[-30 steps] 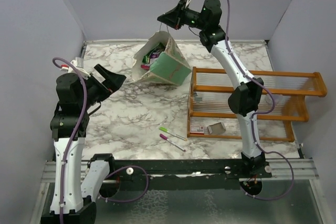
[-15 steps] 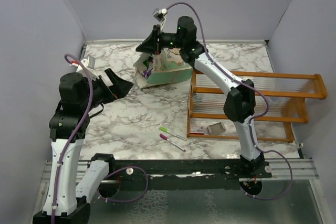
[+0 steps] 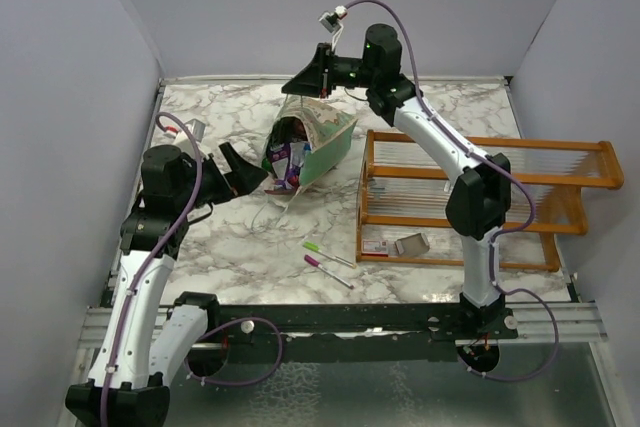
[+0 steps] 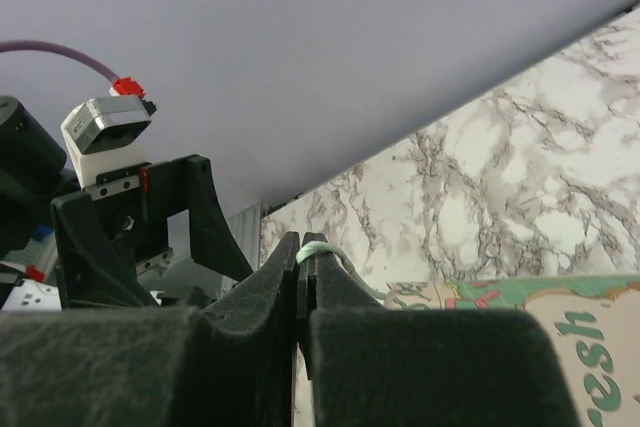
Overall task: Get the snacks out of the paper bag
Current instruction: Adjust the paper bag at the center of the board, then take out the snack from the paper bag, then place the snack at the center of the board.
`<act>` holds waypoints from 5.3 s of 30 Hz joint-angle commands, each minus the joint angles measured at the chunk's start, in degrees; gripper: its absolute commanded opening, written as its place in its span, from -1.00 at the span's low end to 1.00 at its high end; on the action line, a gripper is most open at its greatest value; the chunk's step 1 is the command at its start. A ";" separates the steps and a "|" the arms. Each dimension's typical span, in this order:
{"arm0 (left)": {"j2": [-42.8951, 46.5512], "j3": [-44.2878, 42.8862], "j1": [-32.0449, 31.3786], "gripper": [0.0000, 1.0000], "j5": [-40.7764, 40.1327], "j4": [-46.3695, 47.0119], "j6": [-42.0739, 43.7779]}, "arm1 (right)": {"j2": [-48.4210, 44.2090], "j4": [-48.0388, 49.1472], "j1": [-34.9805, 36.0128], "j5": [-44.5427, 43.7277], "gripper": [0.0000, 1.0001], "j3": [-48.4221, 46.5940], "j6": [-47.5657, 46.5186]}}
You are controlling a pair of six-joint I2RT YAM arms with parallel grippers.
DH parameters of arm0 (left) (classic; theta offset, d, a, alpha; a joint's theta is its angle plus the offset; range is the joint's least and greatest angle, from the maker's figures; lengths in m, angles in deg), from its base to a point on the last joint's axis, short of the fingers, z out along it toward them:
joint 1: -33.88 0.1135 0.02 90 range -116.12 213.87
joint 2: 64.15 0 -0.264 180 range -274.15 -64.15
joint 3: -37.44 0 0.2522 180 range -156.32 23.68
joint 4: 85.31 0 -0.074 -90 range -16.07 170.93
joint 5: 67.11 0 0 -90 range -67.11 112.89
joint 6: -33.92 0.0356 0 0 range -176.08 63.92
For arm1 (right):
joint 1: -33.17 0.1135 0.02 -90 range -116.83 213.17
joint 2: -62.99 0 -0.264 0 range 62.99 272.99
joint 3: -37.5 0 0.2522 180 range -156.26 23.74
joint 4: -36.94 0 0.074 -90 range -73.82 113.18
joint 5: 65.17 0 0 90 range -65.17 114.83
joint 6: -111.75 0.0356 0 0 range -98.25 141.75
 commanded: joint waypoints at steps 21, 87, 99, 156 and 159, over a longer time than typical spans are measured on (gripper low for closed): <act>-22.87 -7.09 -21.92 0.05 -31.15 10.31 5.37 | -4.28 7.87 -5.20 4.30 -0.97 -2.82 11.11; 0.96 -11.05 -25.39 -1.00 -47.20 -15.96 6.11 | -6.89 12.45 -5.29 4.38 -0.97 4.90 12.25; -10.32 -8.21 -25.30 -1.00 -63.40 -18.37 4.38 | -7.01 12.16 -5.29 4.50 -0.97 5.36 11.90; -32.54 -15.47 4.72 0.88 -30.64 8.01 2.60 | -7.83 16.01 -5.29 6.08 -0.97 10.39 13.54; -21.19 -4.05 3.98 0.84 -24.15 9.97 -0.25 | -7.47 16.72 -5.29 6.61 -0.97 10.20 14.53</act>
